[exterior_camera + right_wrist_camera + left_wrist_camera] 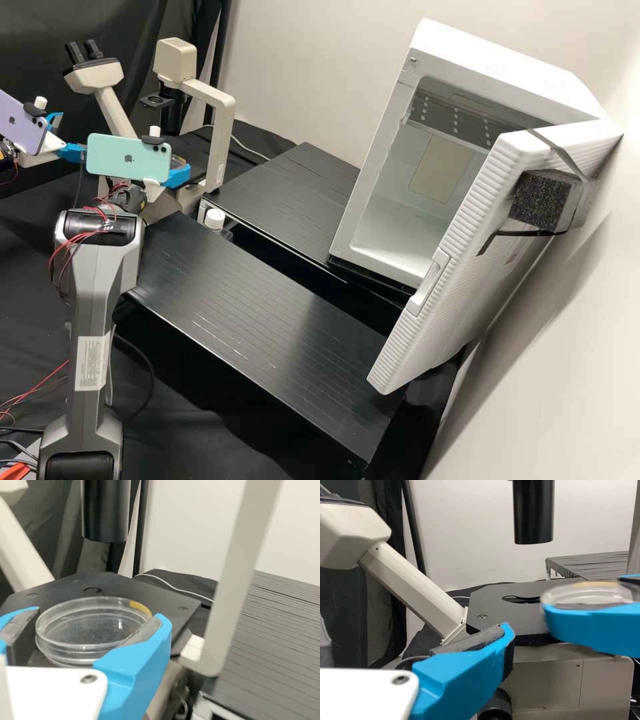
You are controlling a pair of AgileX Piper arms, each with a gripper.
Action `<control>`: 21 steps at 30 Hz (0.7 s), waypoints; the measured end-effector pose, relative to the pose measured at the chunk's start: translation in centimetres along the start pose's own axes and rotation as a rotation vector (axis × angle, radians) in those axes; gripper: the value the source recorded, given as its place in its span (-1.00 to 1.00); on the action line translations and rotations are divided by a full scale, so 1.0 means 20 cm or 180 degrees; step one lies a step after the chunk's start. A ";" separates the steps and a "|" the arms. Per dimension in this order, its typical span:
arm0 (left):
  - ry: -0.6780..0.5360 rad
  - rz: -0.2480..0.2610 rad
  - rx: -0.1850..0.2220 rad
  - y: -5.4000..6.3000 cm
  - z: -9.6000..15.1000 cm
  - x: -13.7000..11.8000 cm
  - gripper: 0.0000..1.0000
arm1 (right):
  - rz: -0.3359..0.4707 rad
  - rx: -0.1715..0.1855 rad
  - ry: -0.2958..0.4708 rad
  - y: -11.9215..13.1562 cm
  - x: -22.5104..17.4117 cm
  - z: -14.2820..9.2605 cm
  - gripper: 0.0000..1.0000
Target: Move the petri dish to the bench.
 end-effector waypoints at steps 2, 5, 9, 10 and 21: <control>0.0000 0.0000 0.0000 0.00 0.00 0.00 1.00 | 0.0005 -0.0013 -0.0008 0.01 -0.07 0.03 -1.00; 0.0000 0.0000 0.0000 0.00 0.00 0.00 1.00 | 0.0045 0.0028 -0.0021 0.03 -0.19 0.06 -1.00; 0.0000 0.0000 0.0000 0.00 0.00 0.00 1.00 | 0.0171 0.0108 -0.0018 0.07 -0.33 0.10 -1.00; 0.0000 0.0000 0.0000 0.00 0.00 0.00 1.00 | 0.0208 0.0134 -0.0019 0.08 -0.37 0.11 -1.00; 0.0000 0.0000 0.0000 0.00 0.00 0.00 1.00 | 0.0704 0.0108 -0.0048 0.15 -0.89 0.32 -1.00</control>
